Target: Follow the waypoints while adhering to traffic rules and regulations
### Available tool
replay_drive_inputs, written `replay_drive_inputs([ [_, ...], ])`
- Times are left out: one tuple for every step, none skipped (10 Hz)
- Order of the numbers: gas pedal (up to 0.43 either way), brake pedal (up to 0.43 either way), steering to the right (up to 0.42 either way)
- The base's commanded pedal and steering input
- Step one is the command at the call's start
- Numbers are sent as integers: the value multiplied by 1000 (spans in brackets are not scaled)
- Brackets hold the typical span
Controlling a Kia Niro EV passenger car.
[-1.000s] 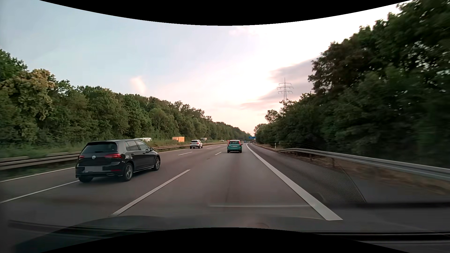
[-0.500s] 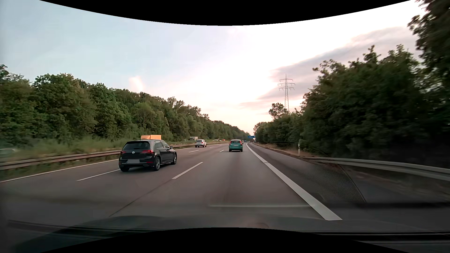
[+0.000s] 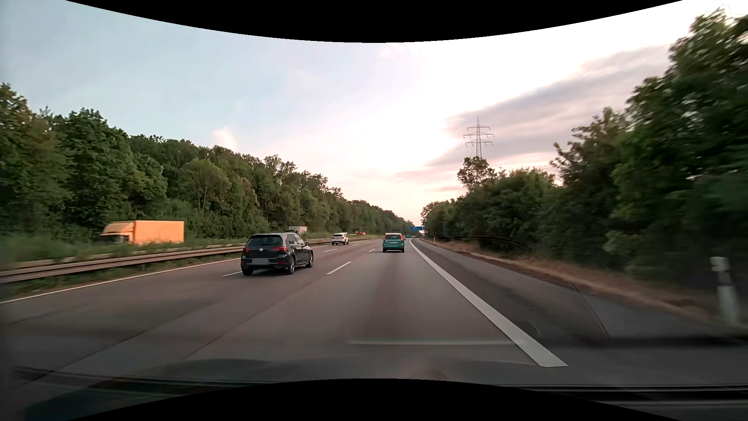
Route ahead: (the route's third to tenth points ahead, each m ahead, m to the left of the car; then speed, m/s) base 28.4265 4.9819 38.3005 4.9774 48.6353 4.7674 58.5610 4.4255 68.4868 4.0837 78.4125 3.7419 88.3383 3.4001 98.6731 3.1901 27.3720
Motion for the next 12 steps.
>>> replay_drive_inputs([
  [189, 0, 0],
  [189, 0, 0],
  [189, 0, 0],
  [189, 0, 0],
  [189, 0, -1],
  [189, 0, -1],
  [189, 0, -1],
  [189, 0, -1],
  [189, 0, -1],
  [189, 0, -1],
  [189, 0, -1],
  [189, 0, 0],
])
